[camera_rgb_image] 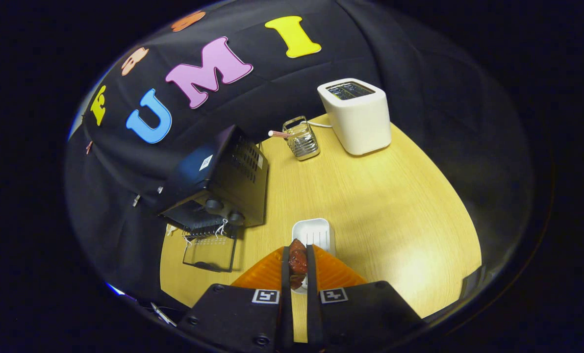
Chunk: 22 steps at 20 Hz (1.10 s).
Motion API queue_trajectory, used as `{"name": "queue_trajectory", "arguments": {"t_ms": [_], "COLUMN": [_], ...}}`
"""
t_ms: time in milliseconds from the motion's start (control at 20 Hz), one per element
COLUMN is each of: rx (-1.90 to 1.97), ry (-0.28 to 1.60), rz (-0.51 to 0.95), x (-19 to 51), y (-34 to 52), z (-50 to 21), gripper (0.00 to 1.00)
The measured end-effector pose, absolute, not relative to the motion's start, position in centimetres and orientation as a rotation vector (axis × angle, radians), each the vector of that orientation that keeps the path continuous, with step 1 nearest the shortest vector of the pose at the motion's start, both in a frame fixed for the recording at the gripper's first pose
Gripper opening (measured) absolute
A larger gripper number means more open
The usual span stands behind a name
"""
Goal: Open the toaster oven, put the food inside, and close the toaster oven door.
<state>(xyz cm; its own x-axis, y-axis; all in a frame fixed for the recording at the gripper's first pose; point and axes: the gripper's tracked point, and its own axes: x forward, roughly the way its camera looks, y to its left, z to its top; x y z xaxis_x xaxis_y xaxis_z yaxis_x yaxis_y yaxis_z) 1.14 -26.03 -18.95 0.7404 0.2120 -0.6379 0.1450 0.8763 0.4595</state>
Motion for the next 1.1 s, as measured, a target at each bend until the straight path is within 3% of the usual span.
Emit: {"name": "queue_trajectory", "arguments": {"t_ms": [300, 750, 1100], "rx": [0.551, 0.593, 0.647], "ry": [0.678, 0.630, 0.548], "rz": [0.008, 0.090, 0.154], "x": [0.6, -0.9, 1.8], "y": [-22.5, -13.0, -4.7], "z": [-15.6, -13.7, -12.8], "gripper": [0.15, 0.15, 0.15]}}
